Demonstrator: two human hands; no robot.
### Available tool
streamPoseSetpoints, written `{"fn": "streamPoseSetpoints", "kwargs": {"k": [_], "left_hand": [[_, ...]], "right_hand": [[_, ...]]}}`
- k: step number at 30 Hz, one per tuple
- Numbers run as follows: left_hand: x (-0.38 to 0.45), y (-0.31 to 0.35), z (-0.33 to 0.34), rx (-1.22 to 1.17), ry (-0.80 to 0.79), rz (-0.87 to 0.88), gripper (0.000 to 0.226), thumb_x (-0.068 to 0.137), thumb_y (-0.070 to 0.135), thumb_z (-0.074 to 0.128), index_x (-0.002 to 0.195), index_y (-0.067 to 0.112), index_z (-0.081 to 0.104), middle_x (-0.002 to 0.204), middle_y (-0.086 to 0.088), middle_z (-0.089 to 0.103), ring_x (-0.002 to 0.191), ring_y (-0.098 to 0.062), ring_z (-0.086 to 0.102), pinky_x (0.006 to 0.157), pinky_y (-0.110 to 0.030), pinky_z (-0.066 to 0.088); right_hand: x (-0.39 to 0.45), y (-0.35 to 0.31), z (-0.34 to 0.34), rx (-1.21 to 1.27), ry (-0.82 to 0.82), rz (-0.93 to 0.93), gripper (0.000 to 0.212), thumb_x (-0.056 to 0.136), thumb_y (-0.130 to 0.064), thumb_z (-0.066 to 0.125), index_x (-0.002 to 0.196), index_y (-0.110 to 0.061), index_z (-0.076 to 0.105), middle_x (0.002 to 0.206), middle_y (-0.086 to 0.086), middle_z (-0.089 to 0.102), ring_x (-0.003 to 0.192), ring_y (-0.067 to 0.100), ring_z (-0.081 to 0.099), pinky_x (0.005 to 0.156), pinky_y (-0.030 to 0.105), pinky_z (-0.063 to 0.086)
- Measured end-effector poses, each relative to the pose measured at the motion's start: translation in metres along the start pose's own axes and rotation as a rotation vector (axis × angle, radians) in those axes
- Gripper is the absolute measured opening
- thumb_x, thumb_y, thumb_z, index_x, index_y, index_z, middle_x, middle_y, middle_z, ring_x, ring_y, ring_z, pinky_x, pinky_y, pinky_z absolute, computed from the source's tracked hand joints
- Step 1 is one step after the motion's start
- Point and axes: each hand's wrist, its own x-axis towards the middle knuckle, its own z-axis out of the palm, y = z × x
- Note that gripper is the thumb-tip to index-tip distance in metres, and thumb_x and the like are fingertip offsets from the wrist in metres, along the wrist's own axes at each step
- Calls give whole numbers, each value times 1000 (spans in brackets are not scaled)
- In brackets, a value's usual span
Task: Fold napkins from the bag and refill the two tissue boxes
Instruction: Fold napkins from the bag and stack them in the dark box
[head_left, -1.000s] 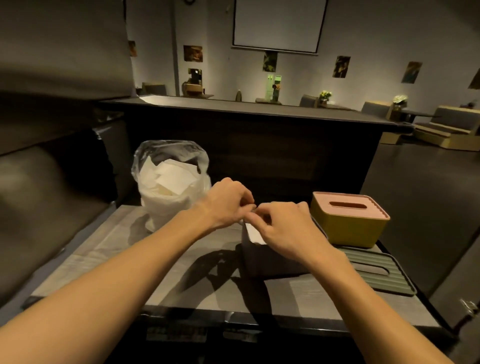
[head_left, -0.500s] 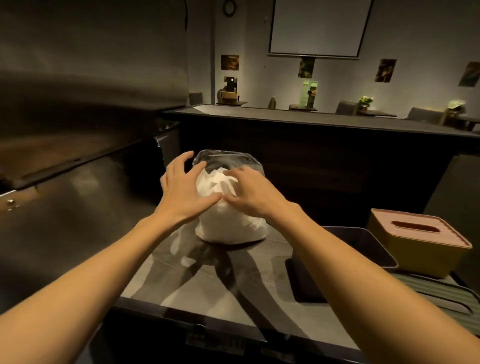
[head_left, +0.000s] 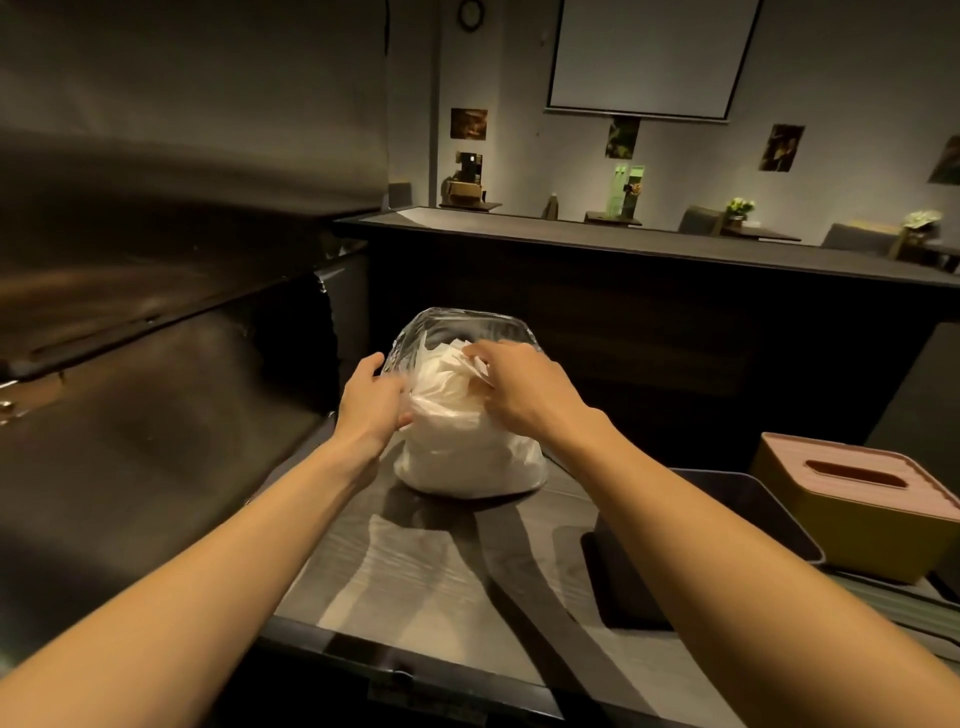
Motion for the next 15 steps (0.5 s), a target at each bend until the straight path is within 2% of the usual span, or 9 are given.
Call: {"fn": "streamPoseSetpoints", "kwargs": {"k": [2, 5, 7, 11, 15], "left_hand": [[1, -2, -2, 63, 24, 32, 63, 98, 14, 53, 158, 20, 35, 102, 7, 61, 96, -18, 65, 101, -52, 55], [4, -5, -7, 169, 21, 87, 64, 92, 27, 55, 154, 25, 41, 116, 10, 63, 115, -24, 63, 106, -54, 50], [4, -5, -8, 204, 22, 106, 62, 95, 18, 54, 155, 26, 40, 121, 9, 59, 122, -24, 58, 109, -53, 48], [5, -7, -8, 234, 15, 125, 66, 96, 8, 53, 157, 26, 36, 141, 0, 54, 129, -20, 50, 114, -49, 44], [6, -9, -9, 254, 17, 130, 68, 95, 6, 55, 158, 24, 36, 151, -6, 50, 135, -23, 48, 115, -49, 42]], "right_hand": [[1, 0, 1, -4, 23, -18, 48, 104, -30, 58, 150, -29, 49, 146, 2, 55, 130, 28, 55, 93, 40, 46], [7, -2, 3, -9, 86, -94, 46, 105, -28, 55, 151, -31, 51, 151, 1, 51, 132, 26, 54, 99, 40, 47], [12, -6, 3, -11, 98, -162, 45, 105, -26, 56, 149, -30, 53, 151, 1, 50, 135, 25, 52, 104, 40, 47], [22, -13, 1, -128, -2, -322, 50, 99, -25, 64, 148, -33, 54, 157, 1, 44, 145, 23, 40, 113, 45, 38], [23, -16, 0, -274, -1, -470, 41, 98, -42, 62, 139, -36, 63, 156, -1, 47, 146, 21, 39, 118, 44, 28]]}}
